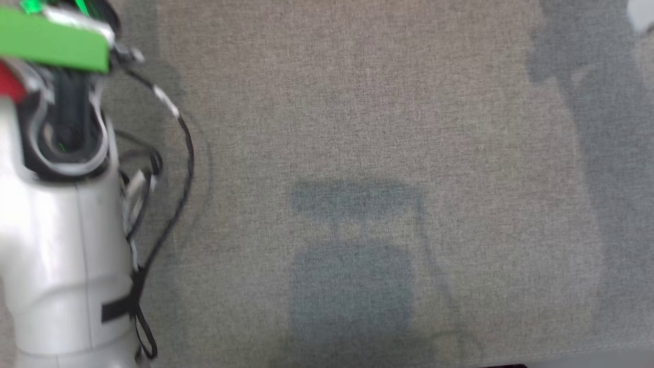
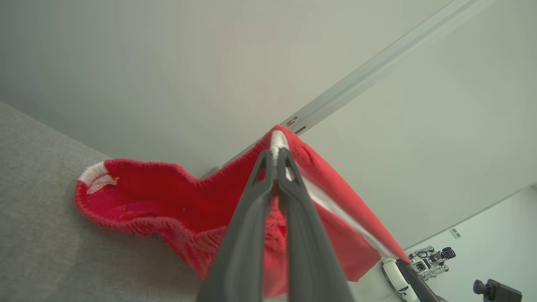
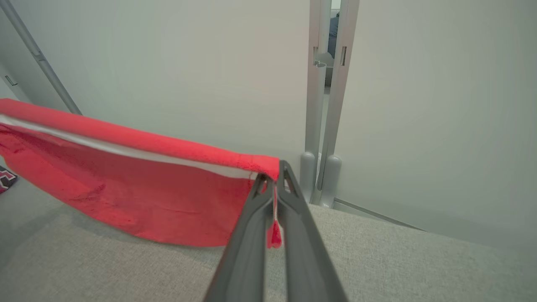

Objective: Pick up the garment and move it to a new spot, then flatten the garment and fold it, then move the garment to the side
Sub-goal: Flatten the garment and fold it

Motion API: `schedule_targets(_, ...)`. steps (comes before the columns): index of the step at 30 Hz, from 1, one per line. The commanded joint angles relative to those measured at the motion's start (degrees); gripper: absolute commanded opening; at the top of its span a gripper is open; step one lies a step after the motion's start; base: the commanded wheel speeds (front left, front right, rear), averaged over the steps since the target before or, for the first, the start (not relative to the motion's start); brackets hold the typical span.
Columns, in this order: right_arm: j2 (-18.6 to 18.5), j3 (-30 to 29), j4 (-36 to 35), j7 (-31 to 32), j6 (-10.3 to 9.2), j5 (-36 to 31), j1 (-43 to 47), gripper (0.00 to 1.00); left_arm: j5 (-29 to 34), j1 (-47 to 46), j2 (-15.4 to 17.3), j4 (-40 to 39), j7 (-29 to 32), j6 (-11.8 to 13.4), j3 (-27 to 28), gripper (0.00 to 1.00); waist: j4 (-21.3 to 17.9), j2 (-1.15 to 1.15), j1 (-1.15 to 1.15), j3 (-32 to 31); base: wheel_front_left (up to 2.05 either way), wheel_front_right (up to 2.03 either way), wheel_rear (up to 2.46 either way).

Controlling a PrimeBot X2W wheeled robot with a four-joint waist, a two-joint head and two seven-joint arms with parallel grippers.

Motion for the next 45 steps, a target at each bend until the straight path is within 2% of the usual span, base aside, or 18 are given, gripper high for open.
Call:
schedule_targets(1, -0.9, -1.1, -1.7, 1.6, -0.12, 0.6, 4.5, 0.00, 1.0, 3.7, 0.3, -1.1, -0.9, -0.2, 0.0, 0.00, 1.1, 0.00, 0.00, -3.5, 0.00, 0.00, 0.00)
schedule_targets(5, -0.7, -4.6, -6.4, 6.6, -0.13, 1.1, 16.6, 0.00, 2.0, 12.7, -0.1, -2.5, -2.5, 0.4, -1.1, 0.00, 1.8, 0.00, 0.00, -7.4, 0.00, 0.00, 0.00)
schedule_targets(11, 1.6, -8.3, -12.1, 12.9, -0.13, 0.2, 32.5, 0.00, 2.6, 23.8, -0.5, -1.8, -5.0, 1.8, -3.8, 0.00, 2.6, 0.00, 0.00, -13.5, 0.00, 0.00, 0.00)
schedule_targets(19, 4.6, -12.7, -17.2, 17.2, -0.14, -1.3, 46.4, 0.00, 4.9, 34.2, -0.5, 0.3, -8.8, 3.6, -6.4, 0.00, 3.1, 0.00, 0.00, -20.9, 0.00, 0.00, 0.00)
schedule_targets(29, 5.4, -14.0, -21.3, 23.0, -0.15, -2.7, 57.3, 0.00, 6.5, 44.4, -0.3, -1.0, -9.3, 5.3, -8.8, 0.00, 3.3, 0.00, 0.00, -27.0, 0.00, 0.00, 0.00)
schedule_targets(38, 5.5, -17.7, -26.5, 29.2, -0.15, -1.1, 68.1, 0.00, 9.2, 53.5, 0.9, -5.8, -8.7, 8.4, -10.7, 0.00, 4.0, 0.00, 0.00, -30.0, 0.00, 0.00, 0.00)
schedule_targets(42, 5.3, -19.1, -28.7, 29.6, -0.15, -1.6, 67.7, 0.00, 9.3, 55.6, 1.1, -8.1, -8.7, 9.2, -10.9, 0.00, 4.2, 0.00, 0.00, -30.3, 0.00, 0.00, 0.00)
schedule_targets(45, 3.0, -17.7, -28.4, 30.2, -0.13, -2.6, 63.8, 0.00, 8.9, 54.9, 1.0, -9.0, -8.0, 7.9, -12.1, 0.00, 4.4, 0.00, 0.00, -30.1, 0.00, 0.00, 0.00)
